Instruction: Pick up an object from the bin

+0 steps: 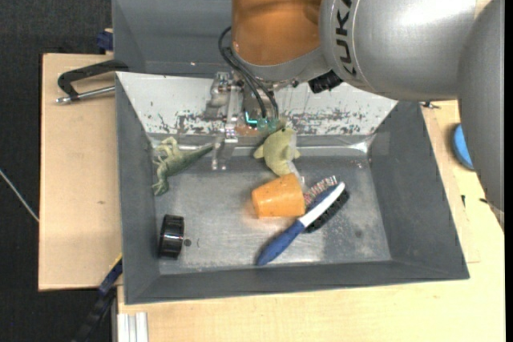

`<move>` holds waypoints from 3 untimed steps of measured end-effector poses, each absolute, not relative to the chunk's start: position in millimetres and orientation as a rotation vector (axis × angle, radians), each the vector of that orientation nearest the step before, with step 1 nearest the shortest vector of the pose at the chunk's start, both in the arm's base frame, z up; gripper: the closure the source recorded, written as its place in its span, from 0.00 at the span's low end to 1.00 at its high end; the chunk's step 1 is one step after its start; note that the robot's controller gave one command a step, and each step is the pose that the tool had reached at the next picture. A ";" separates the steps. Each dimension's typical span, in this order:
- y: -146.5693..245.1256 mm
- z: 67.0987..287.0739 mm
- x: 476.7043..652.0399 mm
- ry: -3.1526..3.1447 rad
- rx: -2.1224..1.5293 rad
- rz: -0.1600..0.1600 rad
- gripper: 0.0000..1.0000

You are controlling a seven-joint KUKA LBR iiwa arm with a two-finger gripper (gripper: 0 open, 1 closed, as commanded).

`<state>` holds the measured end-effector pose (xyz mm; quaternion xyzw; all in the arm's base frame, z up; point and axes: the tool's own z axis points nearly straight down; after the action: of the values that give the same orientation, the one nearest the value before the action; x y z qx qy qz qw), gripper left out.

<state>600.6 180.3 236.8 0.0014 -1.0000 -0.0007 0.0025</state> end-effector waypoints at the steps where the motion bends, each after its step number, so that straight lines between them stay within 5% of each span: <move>1: 161.0 100.2 593.9 -3.131 -0.154 0.001 0.00; 2: 85.3 85.8 601.2 -3.141 -0.091 0.004 0.00; 3: 32.4 74.3 573.0 -3.157 -0.042 -0.013 0.00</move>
Offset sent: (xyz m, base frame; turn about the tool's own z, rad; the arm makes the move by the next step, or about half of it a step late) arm -0.0048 -0.0197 -0.1323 0.1023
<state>573.0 32.4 74.3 -0.0135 -0.9999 -0.0041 -0.0077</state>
